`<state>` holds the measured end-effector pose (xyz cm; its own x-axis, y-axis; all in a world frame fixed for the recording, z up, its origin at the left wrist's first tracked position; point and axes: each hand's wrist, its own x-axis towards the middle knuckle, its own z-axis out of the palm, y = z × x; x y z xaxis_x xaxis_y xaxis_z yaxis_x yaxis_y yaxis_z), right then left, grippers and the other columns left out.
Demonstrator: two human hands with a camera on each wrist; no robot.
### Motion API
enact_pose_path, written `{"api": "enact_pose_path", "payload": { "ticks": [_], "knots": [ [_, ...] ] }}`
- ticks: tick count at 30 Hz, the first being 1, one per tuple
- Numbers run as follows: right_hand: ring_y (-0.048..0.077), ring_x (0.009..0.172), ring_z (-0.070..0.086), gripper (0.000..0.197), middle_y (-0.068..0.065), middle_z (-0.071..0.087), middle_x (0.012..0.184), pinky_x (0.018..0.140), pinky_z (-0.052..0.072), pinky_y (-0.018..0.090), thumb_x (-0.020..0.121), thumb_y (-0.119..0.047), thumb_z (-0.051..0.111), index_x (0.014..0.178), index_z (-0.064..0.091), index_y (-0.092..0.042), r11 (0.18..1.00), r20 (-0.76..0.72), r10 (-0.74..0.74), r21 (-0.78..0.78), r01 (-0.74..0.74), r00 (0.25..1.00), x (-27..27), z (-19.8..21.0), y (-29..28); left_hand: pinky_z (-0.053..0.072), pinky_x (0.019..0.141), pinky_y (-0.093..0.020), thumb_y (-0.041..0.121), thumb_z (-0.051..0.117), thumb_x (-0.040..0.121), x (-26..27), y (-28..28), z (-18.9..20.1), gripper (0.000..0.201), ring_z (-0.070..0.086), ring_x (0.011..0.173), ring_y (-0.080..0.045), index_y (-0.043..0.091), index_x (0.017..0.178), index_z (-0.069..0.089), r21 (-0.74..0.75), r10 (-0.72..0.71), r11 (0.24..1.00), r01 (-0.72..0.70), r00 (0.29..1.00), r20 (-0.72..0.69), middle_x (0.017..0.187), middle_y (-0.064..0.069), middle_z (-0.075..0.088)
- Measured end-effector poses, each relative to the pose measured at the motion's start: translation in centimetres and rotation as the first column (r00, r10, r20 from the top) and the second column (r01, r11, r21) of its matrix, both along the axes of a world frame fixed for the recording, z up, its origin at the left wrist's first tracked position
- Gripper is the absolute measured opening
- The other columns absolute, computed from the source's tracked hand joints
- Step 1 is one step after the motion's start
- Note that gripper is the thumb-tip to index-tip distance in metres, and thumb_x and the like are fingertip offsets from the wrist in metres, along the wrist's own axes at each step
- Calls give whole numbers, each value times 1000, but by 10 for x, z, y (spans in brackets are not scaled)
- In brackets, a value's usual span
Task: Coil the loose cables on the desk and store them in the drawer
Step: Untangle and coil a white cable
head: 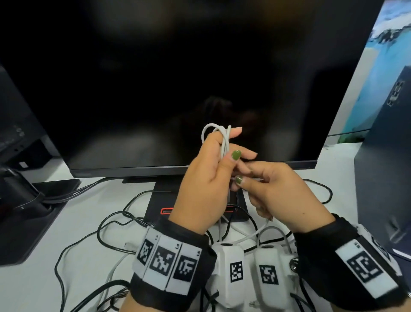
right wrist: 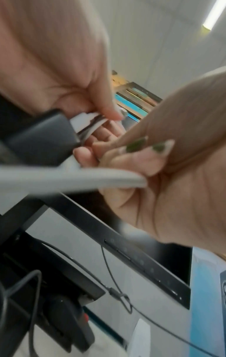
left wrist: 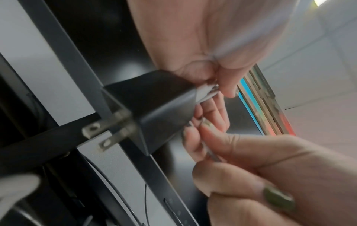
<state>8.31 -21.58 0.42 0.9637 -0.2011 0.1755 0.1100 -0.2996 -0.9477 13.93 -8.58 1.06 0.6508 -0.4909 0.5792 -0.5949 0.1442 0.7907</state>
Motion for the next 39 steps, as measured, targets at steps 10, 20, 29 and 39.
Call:
{"api": "enact_pose_path", "payload": {
  "ticks": [10,20,29,39],
  "knots": [
    [17,60,53,41,5,67,74,48,37,22,68,0,52,101,53,-25,988,56,146,45,-149,988,-11,17,-15,45,64,-15,24,40,101,4,3,-3,24,60,75,0,30,122,49,287,113,949,-128,991,68,80,8,62],
    [14,72,57,32,-11,59,79,64,47,18,80,-1,68,85,57,-30,882,376,-43,-420,212,925,-19,27,-15,33,52,-18,28,54,95,3,3,-2,20,44,59,-9,17,78,50,377,119,901,-214,958,261,61,7,45],
    [4,53,57,9,-6,68,67,55,48,13,86,-27,63,79,68,-27,869,105,-134,-466,168,985,-12,16,-9,36,50,-24,26,47,98,10,5,-1,32,45,56,-22,6,72,44,52,470,877,-477,876,110,63,-14,50],
    [27,69,71,24,8,67,76,64,59,32,96,-25,45,107,67,-19,950,246,-129,308,49,961,-7,21,-18,33,48,-28,29,50,97,6,8,2,28,34,49,-18,14,79,64,88,116,990,-107,989,-95,51,-4,37]
  ]
}}
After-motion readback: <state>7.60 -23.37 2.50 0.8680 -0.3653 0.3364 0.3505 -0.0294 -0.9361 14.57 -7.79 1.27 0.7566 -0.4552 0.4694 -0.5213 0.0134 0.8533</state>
